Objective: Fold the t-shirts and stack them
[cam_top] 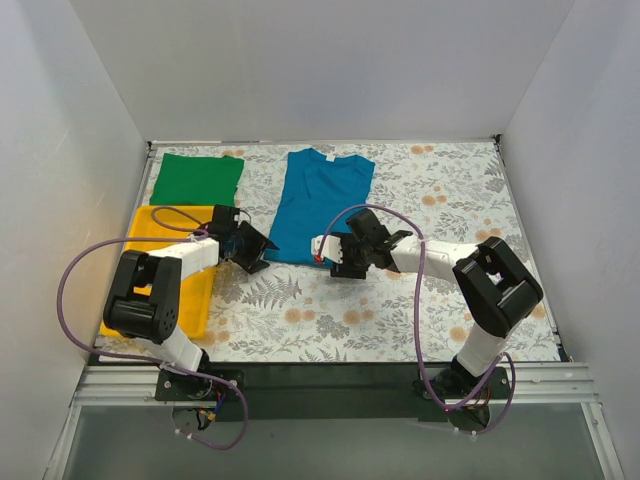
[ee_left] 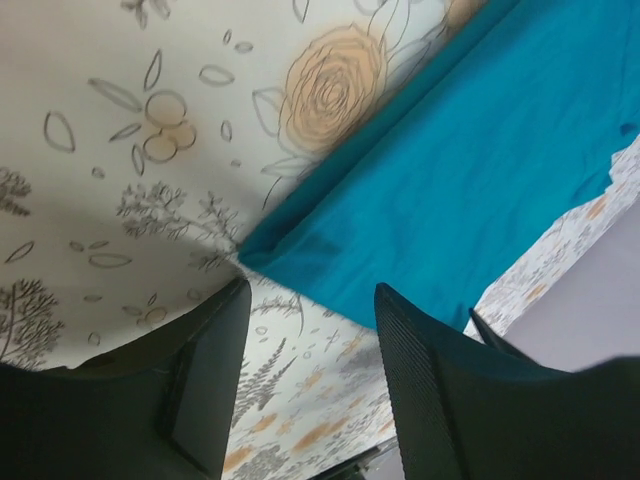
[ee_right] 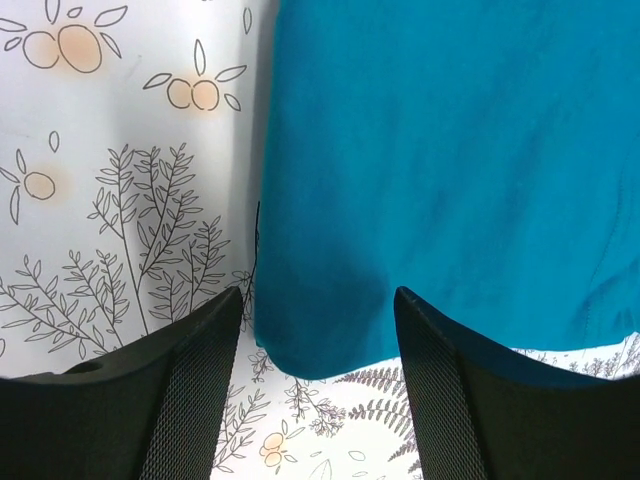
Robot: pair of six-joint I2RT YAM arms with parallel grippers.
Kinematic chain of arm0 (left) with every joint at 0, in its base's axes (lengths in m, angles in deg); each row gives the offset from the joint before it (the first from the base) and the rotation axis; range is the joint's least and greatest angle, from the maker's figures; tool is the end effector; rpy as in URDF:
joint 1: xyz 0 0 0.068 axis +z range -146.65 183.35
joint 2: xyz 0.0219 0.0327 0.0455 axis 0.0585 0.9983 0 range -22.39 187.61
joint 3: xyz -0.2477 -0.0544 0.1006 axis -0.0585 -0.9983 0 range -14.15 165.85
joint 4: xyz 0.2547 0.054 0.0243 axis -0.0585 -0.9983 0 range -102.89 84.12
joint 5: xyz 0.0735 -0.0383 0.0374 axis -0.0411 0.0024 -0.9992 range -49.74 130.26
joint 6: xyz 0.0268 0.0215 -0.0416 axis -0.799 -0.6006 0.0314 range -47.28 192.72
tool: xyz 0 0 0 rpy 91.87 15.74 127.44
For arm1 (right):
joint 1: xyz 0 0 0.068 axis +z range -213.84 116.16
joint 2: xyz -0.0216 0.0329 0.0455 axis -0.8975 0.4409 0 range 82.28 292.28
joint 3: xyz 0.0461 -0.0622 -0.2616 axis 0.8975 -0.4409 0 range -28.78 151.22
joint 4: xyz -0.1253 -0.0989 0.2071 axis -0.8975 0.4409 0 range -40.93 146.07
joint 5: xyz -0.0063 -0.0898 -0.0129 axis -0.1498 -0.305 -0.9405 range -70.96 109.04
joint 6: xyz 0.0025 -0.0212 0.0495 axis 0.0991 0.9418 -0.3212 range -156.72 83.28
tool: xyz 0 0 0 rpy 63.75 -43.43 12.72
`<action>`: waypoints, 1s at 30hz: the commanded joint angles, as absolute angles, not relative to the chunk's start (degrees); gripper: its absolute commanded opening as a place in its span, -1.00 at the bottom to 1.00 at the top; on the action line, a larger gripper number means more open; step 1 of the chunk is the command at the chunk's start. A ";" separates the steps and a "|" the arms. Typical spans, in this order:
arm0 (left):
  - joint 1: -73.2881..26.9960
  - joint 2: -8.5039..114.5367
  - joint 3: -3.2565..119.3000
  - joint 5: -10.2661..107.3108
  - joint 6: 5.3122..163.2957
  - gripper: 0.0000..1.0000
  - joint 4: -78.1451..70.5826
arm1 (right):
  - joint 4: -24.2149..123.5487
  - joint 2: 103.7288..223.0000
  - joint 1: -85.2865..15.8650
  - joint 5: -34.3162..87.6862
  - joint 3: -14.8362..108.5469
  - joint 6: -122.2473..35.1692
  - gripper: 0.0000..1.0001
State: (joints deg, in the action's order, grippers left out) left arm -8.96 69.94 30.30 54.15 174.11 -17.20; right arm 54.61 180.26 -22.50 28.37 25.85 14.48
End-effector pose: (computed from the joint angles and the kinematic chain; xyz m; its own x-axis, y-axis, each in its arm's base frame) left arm 0.2866 -0.0713 0.1425 -0.1550 -0.9402 0.3032 -0.8872 -0.0025 -0.4613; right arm 0.2573 0.2341 0.1681 0.2160 -0.8344 -0.5071 -0.8993 0.0322 -0.4361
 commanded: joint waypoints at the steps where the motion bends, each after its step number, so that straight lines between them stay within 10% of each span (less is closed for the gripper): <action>1: -9.56 73.40 32.34 50.19 175.47 0.00 -16.70 | 52.15 181.16 -22.44 27.92 26.33 12.85 0.36; 8: -9.92 75.26 32.79 49.14 175.38 -0.59 -15.20 | 51.62 182.92 -22.44 26.95 26.50 11.70 0.10; 12: -9.92 75.52 33.49 49.92 173.54 -1.00 -14.59 | 52.41 184.85 -22.44 27.13 26.68 11.70 -0.38; 20: -9.92 63.77 24.11 57.48 170.90 -1.00 -17.39 | 71.79 176.95 -21.74 45.48 25.45 17.13 -0.97; 30: -14.74 26.42 7.83 66.28 179.68 -1.00 -37.75 | 83.17 157.63 -4.34 56.92 11.66 17.25 -0.97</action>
